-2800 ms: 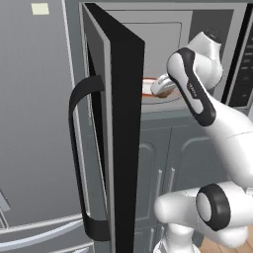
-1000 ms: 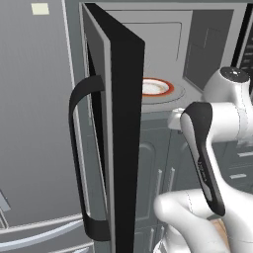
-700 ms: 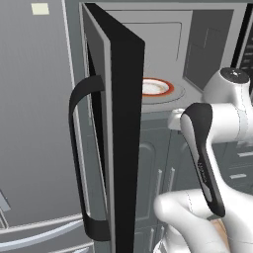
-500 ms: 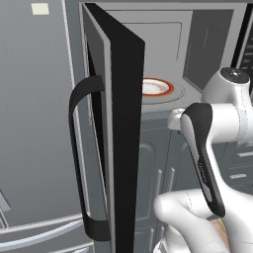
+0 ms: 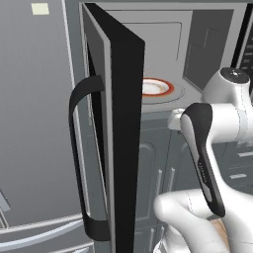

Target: Retrieve the reheated potato from the microwave, then place the potato, cheese, and condiment on the cutting board.

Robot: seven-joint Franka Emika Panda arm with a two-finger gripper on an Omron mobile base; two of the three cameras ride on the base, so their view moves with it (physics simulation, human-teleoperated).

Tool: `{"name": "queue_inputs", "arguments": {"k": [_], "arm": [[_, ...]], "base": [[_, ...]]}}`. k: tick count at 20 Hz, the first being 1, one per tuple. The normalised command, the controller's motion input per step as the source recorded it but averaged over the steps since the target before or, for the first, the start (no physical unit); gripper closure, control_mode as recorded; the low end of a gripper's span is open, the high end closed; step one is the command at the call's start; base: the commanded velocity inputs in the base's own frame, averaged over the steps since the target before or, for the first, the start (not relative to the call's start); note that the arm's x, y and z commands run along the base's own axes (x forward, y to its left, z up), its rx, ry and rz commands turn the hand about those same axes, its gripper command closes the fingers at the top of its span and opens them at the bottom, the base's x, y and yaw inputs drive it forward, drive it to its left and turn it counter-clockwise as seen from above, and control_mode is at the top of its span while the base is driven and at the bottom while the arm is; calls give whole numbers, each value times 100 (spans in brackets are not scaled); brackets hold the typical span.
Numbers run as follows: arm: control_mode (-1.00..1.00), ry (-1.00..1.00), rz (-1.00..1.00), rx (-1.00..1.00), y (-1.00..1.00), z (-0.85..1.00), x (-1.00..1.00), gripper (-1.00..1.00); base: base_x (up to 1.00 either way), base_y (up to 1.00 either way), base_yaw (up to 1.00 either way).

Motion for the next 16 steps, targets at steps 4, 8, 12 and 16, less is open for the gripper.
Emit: {"name": "queue_inputs", "arguments": {"k": [4,8,12,16], "arm": [[100,0,0,0,0,0,0,100],[100,0,0,0,0,0,0,100],[100,0,0,0,0,0,0,100],[100,0,0,0,0,0,0,100]], "base": [[-11,0,0],[-65,-13,0],[-16,-44,-2],[20,-75,0]]}}
